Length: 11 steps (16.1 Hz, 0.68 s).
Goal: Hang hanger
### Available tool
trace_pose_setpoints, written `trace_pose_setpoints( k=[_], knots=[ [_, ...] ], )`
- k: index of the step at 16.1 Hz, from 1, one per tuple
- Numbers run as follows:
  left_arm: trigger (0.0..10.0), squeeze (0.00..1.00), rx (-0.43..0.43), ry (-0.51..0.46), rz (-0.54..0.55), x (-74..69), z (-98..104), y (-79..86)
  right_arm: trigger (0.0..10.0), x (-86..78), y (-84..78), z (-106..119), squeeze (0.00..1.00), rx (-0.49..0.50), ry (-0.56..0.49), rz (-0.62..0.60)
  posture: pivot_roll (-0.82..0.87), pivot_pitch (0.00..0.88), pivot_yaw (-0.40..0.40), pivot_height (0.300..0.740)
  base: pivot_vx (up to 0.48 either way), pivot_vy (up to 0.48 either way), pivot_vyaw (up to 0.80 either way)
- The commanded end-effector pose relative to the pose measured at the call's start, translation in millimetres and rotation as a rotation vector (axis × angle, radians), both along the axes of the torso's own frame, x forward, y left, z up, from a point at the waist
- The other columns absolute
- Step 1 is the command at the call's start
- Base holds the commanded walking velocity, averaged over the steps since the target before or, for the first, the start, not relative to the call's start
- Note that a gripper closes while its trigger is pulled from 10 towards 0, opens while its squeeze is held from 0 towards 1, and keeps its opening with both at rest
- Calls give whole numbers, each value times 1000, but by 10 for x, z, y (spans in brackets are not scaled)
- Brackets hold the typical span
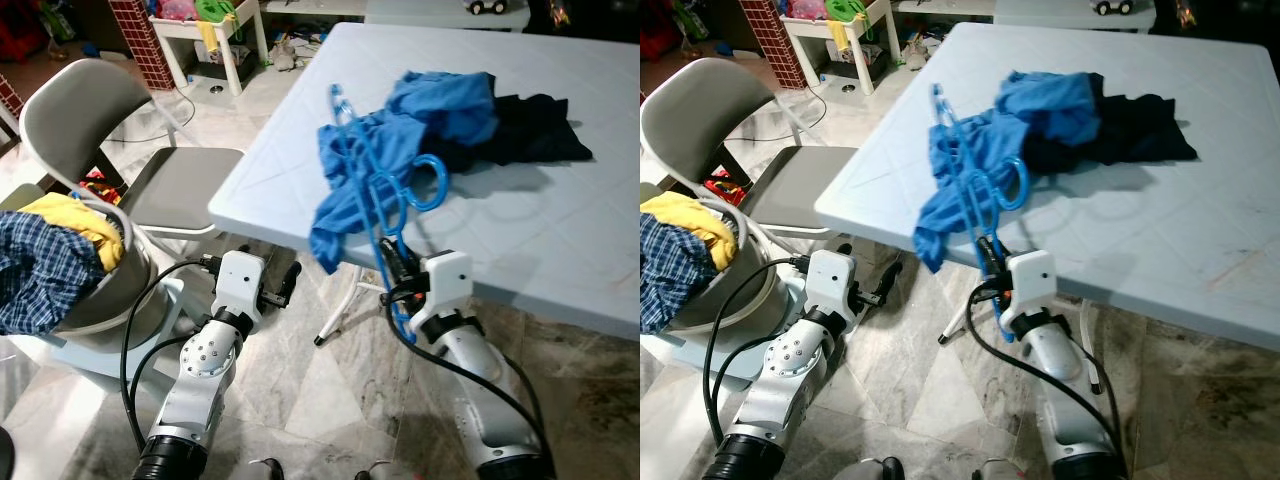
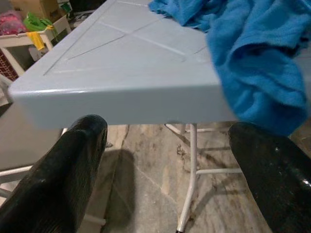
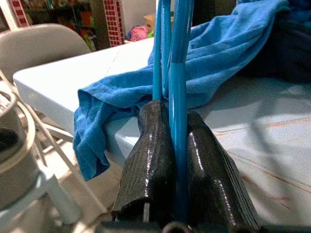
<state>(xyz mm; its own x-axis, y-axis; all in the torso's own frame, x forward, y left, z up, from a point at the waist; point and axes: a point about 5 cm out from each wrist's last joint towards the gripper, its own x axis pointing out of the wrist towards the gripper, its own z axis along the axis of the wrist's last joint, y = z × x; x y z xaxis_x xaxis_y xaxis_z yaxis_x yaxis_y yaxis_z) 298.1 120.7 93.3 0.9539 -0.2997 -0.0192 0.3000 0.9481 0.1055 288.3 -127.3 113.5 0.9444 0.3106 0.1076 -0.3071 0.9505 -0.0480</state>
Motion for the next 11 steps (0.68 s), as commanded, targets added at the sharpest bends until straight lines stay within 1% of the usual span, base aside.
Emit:
trace_pose_setpoints(
  k=[1, 4, 6, 7, 9, 11],
  knots=[
    [10000, 0, 6, 13, 23, -13, -17, 73, 10000, -21, -20, -136, 0, -1, 73, -20, -186, 164, 58, 740, 0, 465, 0],
    [10000, 0, 7, 18, 24, -3, -16, 96, 10000, -22, -26, -135, 0, -1, 75, -20, -187, 168, 58, 740, 0, 465, 0],
    [10000, 0, 28, 12, 14, 10, -16, 114, 10000, -25, -28, -136, 0, -8, 75, -19, -187, 169, 56, 740, 0, 465, 0],
    [10000, 0, 54, 6, 12, 38, -22, 148, 10000, -27, -32, -137, 0, -14, 74, -17, -187, 168, 52, 740, 0, 465, 0],
    [10000, 0, 72, 12, 33, 92, -23, 243, 10000, -28, -30, -137, 0, -14, 74, -15, -186, 164, 50, 740, 0, 454, 0],
    [10000, 0, 88, 29, 54, 108, -57, 304, 10000, -22, -27, -129, 0, -16, 68, -11, -185, 163, 50, 740, 0, 456, 0]
  ],
)
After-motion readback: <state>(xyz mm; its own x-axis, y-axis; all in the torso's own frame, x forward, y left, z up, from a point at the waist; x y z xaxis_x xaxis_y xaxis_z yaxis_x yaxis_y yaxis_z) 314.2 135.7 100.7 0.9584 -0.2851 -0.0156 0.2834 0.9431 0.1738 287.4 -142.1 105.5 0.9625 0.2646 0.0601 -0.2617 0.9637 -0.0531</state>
